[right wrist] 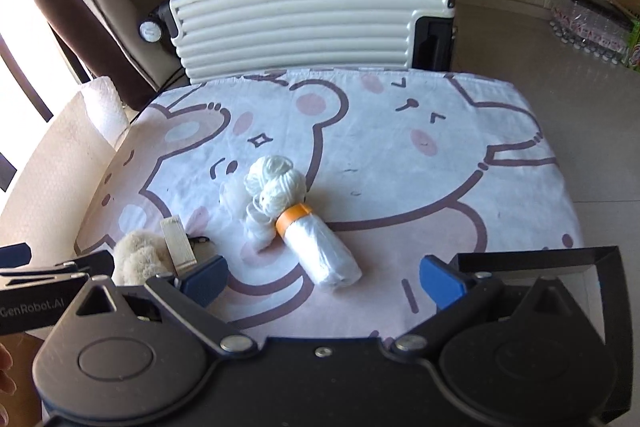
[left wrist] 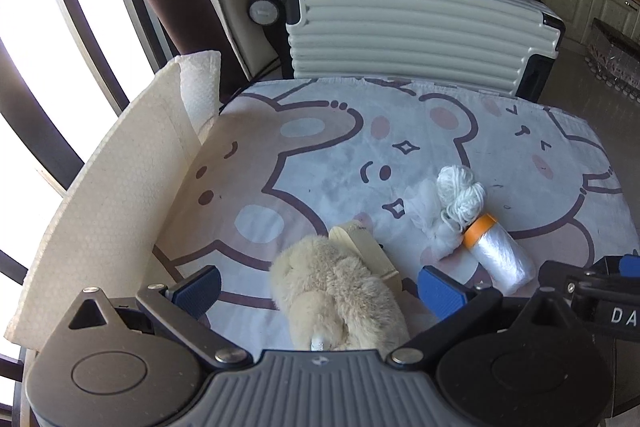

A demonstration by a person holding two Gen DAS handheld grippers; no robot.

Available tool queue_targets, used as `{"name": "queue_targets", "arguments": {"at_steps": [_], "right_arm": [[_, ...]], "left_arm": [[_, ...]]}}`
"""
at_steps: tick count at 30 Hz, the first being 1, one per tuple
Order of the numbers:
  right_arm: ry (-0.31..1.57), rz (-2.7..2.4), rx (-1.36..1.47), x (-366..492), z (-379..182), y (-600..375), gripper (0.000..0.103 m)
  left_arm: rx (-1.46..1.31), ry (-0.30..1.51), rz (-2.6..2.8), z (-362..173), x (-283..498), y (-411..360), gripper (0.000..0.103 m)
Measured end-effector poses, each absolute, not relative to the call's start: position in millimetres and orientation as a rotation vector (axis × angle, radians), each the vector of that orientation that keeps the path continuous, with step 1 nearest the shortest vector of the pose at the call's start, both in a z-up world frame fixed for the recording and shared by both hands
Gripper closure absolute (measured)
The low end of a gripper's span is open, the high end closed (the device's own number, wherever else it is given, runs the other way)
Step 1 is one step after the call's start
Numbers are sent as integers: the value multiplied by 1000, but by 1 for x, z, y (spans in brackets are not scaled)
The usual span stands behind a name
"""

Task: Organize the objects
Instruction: 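Lower the left gripper onto the plush bunny while the right gripper approaches the brown tape roll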

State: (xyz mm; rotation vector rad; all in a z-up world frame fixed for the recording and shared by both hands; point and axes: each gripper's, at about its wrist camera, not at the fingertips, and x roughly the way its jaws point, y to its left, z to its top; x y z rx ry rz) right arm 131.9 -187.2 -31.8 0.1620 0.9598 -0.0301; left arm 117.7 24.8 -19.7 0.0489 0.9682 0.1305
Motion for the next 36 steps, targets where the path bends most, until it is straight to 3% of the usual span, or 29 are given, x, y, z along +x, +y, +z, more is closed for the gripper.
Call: {"name": "queue_targets", "arguments": {"at_steps": [17,20,33,36], "right_arm": [[1188,168,285,133,-93,-150,5],[1233,196,328,133,-100,-144,14],[1306,245,413,140,-121,-129,17],[1321,265,419,142,-125,-126,23]], "left_arm": [[-151,1076,201,-73,133,60,1],[-237,1095,206,-81,135,68,1],[-549,1136,186,-114,133,95,2],[-572,1143,180,-121,134,97,7]]}}
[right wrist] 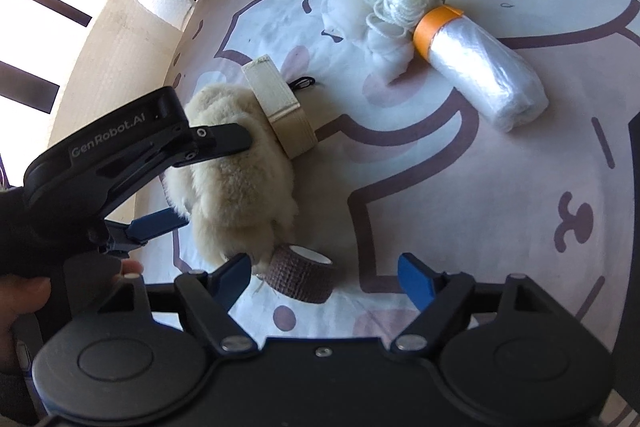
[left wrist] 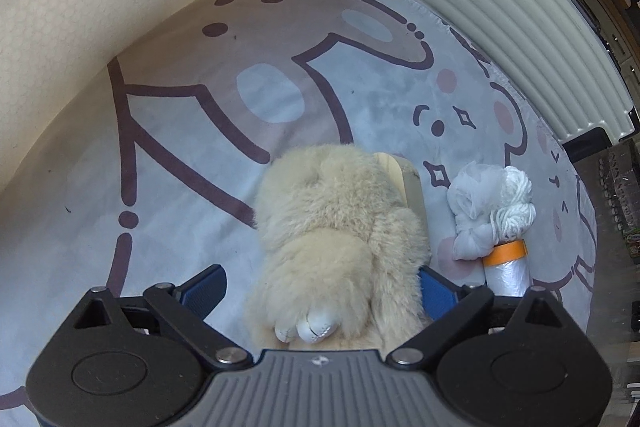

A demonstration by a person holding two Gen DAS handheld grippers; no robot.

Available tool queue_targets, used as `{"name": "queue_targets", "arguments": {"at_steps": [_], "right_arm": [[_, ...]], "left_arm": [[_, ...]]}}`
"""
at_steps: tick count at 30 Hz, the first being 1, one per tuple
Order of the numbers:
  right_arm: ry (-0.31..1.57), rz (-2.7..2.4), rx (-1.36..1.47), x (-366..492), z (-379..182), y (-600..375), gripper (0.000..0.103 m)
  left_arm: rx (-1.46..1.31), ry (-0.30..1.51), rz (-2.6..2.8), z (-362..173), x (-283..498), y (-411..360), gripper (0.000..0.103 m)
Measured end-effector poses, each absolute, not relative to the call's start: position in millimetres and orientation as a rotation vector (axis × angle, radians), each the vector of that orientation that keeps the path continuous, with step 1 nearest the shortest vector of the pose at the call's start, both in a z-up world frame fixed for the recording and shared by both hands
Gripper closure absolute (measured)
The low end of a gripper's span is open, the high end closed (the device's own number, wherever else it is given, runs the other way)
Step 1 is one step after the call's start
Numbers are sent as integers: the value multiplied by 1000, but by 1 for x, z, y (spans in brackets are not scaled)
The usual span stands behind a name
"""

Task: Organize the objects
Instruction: 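Lower the left gripper onto the plush bunny while the right gripper approaches the brown tape roll, then close the left gripper on the bunny while the right gripper grasps the tape roll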

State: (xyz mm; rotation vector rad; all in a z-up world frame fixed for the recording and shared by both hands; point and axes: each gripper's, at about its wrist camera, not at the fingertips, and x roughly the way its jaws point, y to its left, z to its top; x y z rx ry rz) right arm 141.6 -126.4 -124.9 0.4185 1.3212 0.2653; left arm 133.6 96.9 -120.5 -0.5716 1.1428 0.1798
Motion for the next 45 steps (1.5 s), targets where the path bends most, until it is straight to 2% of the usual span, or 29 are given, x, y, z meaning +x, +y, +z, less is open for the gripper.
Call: {"name": "queue_targets", "arguments": {"at_steps": [8,13,17,30,34,37,45], "right_arm": [[1346,298,420,147,-132,-120,34],[1359,345,445,148,-136,-120,58],[1339,351,422,148,-127,-127,58],[1364,210,549,143,-120,-184,58],[1355,122,564,140,-121,-203,54],[1319,77,580,140,-116,-215,48],[1278,-2,541,138,-104,-227,45]], "left_arm": [[-613,1148,164,-125,134,97,14],[-654,1163,163,-129,134,97,29],[-655,1165,176,-128,134,94,43],[-405,1163,142,-102,132,68,63],[-351,1149,128,-94,129,65,74],[-339,1136,126,-89,127,65,78],[-278,1123,110,-77,118,63,81]]}}
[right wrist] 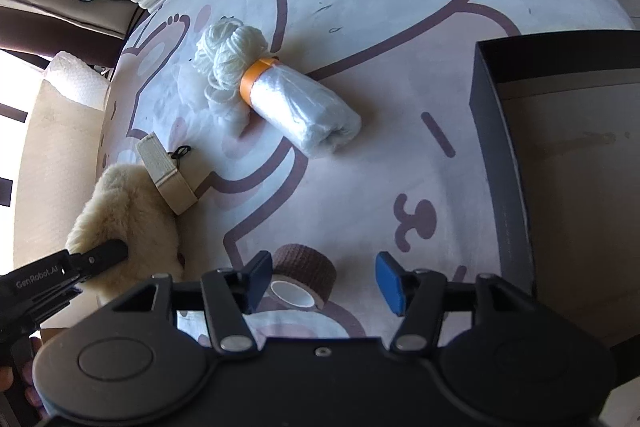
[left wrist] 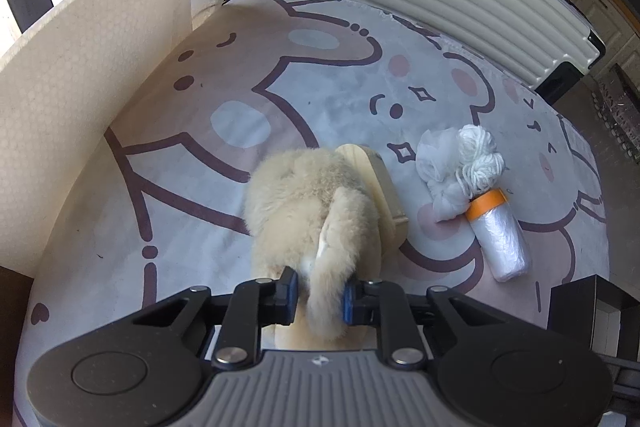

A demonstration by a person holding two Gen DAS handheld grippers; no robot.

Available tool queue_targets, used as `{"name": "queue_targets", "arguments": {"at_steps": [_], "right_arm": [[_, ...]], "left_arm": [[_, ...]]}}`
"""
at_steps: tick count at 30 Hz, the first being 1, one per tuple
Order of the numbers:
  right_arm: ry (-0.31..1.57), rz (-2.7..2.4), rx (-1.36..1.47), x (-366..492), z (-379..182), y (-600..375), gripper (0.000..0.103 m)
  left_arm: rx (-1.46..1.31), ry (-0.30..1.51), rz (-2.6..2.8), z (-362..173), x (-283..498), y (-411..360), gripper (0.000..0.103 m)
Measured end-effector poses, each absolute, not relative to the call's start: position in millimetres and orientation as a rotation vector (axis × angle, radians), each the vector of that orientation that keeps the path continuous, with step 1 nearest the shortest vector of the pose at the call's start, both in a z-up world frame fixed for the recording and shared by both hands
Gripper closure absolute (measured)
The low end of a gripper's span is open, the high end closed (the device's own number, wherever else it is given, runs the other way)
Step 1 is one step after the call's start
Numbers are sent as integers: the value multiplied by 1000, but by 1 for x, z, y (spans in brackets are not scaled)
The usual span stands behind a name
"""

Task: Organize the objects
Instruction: 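Close the left gripper on the bunny while the right gripper grasps the tape roll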

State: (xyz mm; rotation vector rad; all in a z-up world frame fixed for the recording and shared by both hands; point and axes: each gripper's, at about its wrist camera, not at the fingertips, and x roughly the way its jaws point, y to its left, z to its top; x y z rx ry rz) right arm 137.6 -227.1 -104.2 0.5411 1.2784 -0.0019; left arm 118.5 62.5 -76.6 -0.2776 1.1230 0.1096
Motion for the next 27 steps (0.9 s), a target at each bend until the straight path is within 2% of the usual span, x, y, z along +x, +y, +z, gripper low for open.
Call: {"name": "queue_targets", "arguments": {"at_steps": [9,13,15,16,17,19,27], "right_arm": [[1249,-23,499,132,-93,-221,44],[1220,-14,470,131,-85,-217,42],[1217,-10,476,130,-83,-217,42],[1216,-9,475,129,-82,-217,42],[1215,-8,471,129,-81,-217,42],[1213,-8,462,129,-81,-217,42],[1217,0,453,129,-84,-223,42]], "left_arm": [[-72,1099,95,-53,97,58,83],[54,1156,-21,-58,86,43,80],[62,1179,-62,-60,82,36,74],[66,1175,-67,-59,80,32,61],[61,1162,-60,-56,80,31,39],[40,1126,-53,-48,80,30,14],[-37,1173,-33,-71,98,30,13]]}}
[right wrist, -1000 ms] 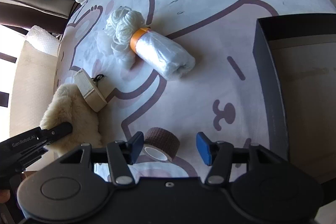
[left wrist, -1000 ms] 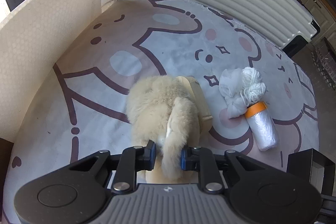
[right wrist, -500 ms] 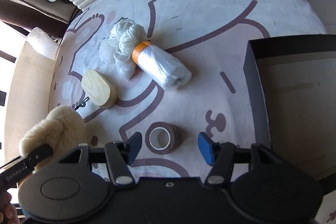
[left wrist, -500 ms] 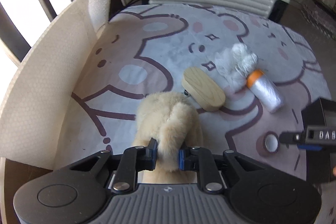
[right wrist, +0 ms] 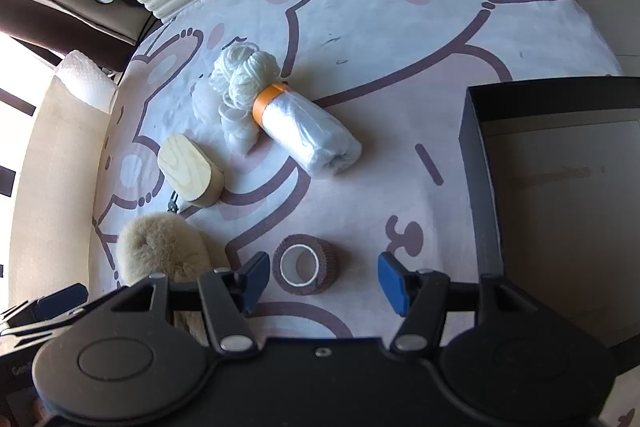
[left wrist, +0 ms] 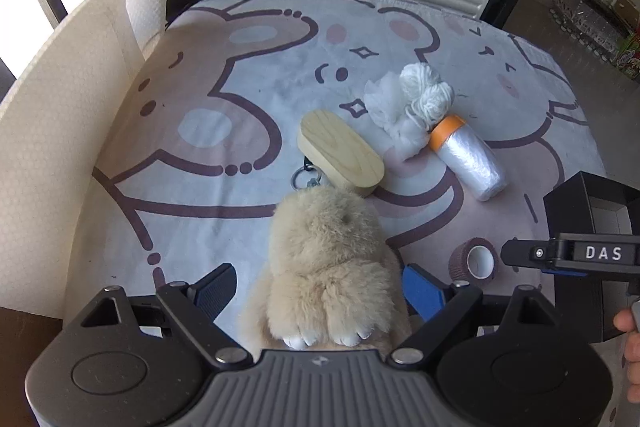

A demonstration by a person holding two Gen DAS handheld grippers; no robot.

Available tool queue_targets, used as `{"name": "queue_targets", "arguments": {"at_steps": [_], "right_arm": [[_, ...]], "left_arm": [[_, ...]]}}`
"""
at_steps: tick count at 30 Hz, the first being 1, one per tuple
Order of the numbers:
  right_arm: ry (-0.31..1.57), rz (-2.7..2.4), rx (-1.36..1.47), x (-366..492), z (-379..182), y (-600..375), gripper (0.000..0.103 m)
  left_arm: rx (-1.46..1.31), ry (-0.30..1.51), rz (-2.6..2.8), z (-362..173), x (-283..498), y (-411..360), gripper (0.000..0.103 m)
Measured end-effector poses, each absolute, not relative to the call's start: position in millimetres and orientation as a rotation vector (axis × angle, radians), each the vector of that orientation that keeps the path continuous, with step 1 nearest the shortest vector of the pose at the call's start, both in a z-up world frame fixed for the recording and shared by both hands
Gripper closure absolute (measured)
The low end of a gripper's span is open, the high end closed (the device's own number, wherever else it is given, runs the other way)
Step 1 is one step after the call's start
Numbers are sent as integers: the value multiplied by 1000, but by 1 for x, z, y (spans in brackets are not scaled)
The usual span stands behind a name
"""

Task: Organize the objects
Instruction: 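Close the left gripper on the bunny while the right gripper grasps the tape roll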

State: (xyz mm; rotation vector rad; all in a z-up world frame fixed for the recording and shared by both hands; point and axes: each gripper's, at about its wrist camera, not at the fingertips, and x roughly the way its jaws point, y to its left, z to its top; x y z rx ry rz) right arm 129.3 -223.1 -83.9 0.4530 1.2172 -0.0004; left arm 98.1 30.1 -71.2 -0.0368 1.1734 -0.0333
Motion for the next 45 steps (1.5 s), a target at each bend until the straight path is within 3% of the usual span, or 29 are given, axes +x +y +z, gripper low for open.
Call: {"name": "queue_targets", "arguments": {"at_steps": [15,26,28,31,38,42,45], "right_arm": [[1227,96,263,134,-95,-206,42],[1214,158,136,128,-103,-187,42],[1201,183,86,126,-105,-180,41],[1207,215,38,127,-110,-172,37],[1232,199,37,136,-124,-169,40],[1238,192,25,140,-130,-166,46],[1229,192,12,142,-130,-163,59]], "left_arm": [[-210,1292,22,-124,121,29,6],[-42,1324,81,-142,118,28,6],[-52,1329,66,-143,117,31,11],[-117,1357,37,-147,116,37,26],[-154,1358,7,-144,116,45,40],[-151,1353,-9,-143,118,45,49],[-151,1343,-10,-141,119,46,52]]}}
